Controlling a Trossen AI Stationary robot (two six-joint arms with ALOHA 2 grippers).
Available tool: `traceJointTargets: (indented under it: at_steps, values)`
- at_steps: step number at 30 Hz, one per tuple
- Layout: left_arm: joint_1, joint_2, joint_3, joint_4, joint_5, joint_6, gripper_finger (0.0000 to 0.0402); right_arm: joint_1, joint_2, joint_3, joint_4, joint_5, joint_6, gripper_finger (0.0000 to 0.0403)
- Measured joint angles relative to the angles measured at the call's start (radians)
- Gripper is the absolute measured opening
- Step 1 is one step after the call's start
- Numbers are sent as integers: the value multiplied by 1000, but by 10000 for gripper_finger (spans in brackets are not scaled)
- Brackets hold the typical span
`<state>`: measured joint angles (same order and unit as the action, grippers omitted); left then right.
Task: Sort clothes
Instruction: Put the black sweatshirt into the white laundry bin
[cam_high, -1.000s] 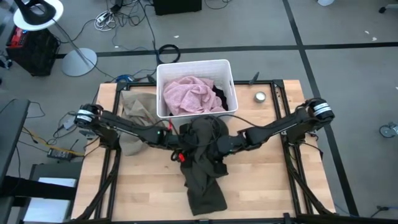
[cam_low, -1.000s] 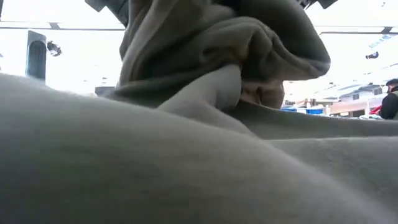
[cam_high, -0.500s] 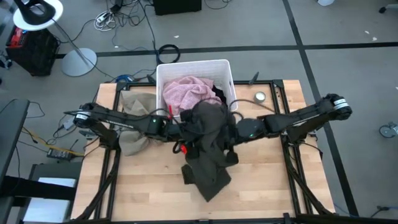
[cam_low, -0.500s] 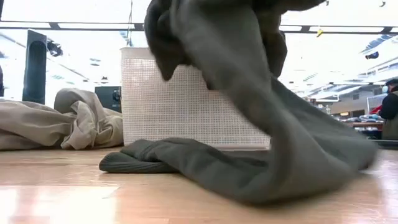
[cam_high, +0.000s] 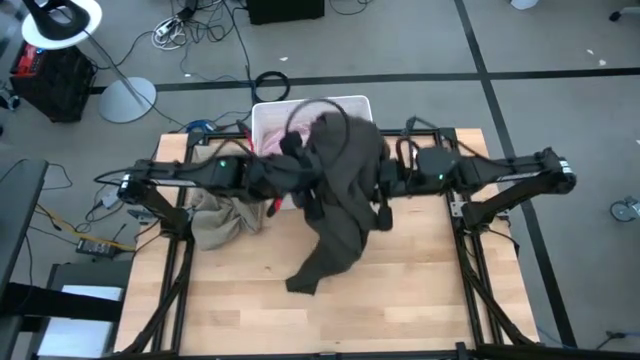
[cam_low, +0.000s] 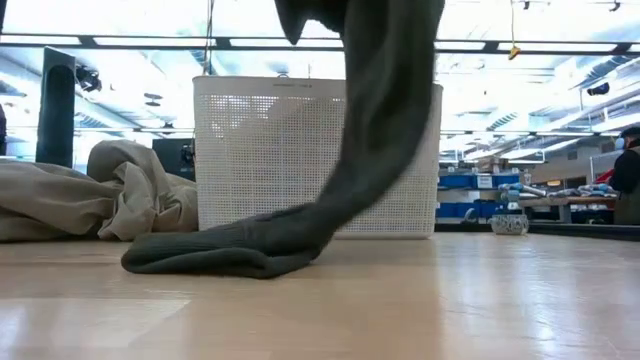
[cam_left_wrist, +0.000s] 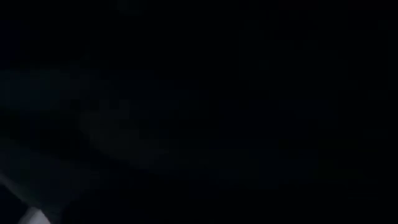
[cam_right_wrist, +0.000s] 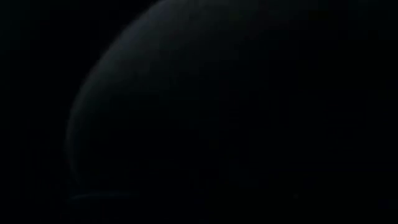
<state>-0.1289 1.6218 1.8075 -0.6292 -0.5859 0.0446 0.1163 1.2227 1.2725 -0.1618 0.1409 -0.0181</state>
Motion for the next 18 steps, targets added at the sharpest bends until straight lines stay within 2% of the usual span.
traceJointTargets:
  at_steps: [6,9,14,18]
  values:
    - [71,3,130,-119,-53,7,0,-122,52,172,-65,-8,-64,0]
    - [123,6,178,-192,-48,8,0,-208,87,236,-82,-59,-65,0]
    - [221,6,192,-242,-42,37,0,-325,162,289,-105,-127,-64,0]
    - [305,9,181,-309,33,61,0,-401,228,294,-126,-183,-44,0]
